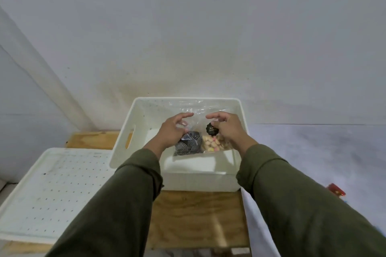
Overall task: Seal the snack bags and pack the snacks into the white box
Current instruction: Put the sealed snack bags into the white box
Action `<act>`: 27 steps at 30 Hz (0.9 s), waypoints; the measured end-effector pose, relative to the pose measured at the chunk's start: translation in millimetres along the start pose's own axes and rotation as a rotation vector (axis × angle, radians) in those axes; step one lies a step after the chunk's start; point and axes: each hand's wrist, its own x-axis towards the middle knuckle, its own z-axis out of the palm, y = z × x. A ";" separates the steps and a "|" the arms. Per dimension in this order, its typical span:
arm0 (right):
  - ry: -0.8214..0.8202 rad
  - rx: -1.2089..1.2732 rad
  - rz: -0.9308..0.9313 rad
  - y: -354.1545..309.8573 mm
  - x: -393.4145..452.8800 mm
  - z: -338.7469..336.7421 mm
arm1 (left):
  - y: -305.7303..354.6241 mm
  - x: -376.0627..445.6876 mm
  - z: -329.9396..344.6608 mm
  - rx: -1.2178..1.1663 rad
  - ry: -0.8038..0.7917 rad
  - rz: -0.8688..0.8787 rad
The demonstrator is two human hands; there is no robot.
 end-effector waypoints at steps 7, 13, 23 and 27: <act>0.090 0.015 0.126 50.2 25.8 17.6 | -45.8 30.5 22.4 -0.012 -0.134 0.004; 0.137 -0.054 0.197 80.0 45.2 18.1 | -62.4 48.2 32.8 0.019 -0.163 0.044; 0.220 -0.116 0.145 68.4 52.8 15.9 | -60.3 56.4 31.7 0.104 -0.068 0.106; 0.222 -0.317 0.061 42.6 50.0 12.7 | -43.2 64.7 14.6 0.160 0.005 0.127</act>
